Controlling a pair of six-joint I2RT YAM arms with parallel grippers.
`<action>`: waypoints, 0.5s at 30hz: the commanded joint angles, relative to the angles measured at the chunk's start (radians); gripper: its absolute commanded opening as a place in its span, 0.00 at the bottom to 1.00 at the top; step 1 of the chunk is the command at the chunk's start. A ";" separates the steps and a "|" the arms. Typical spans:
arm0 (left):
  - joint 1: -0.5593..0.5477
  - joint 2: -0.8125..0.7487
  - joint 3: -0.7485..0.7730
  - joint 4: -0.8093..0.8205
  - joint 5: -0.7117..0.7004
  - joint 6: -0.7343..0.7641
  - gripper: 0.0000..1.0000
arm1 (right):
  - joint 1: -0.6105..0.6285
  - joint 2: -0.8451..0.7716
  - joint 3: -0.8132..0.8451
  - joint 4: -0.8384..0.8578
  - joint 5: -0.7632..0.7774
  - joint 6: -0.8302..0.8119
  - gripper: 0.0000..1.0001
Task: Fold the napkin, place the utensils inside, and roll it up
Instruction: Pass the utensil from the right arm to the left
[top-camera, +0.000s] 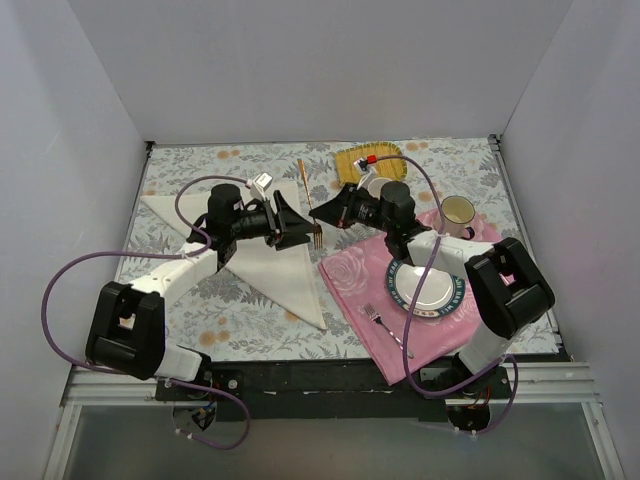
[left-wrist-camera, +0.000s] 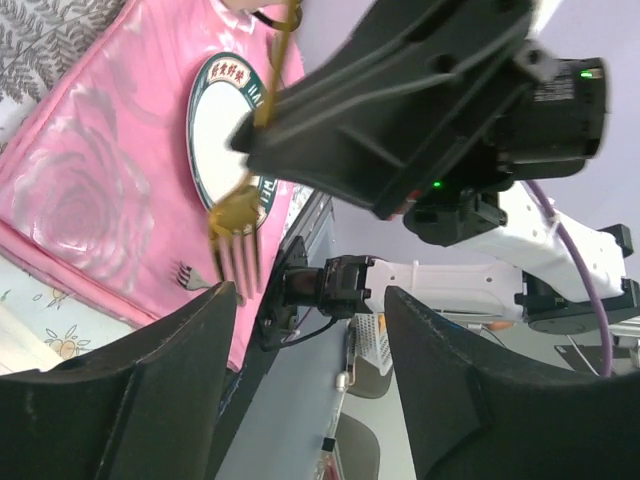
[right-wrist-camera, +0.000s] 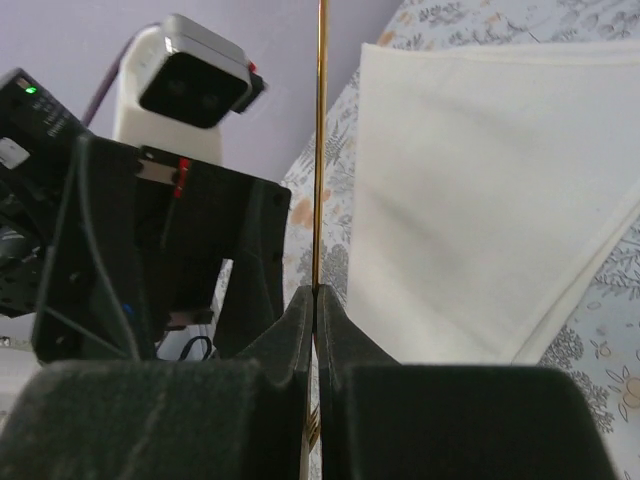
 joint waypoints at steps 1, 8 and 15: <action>-0.016 -0.050 0.009 -0.029 -0.075 0.057 0.57 | -0.004 -0.044 0.020 0.150 -0.043 0.054 0.01; -0.016 -0.132 0.072 -0.138 -0.288 0.149 0.47 | -0.001 -0.030 0.031 0.053 -0.132 -0.002 0.01; -0.034 -0.098 0.127 -0.241 -0.448 0.152 0.39 | 0.035 -0.067 0.051 -0.094 -0.098 -0.114 0.01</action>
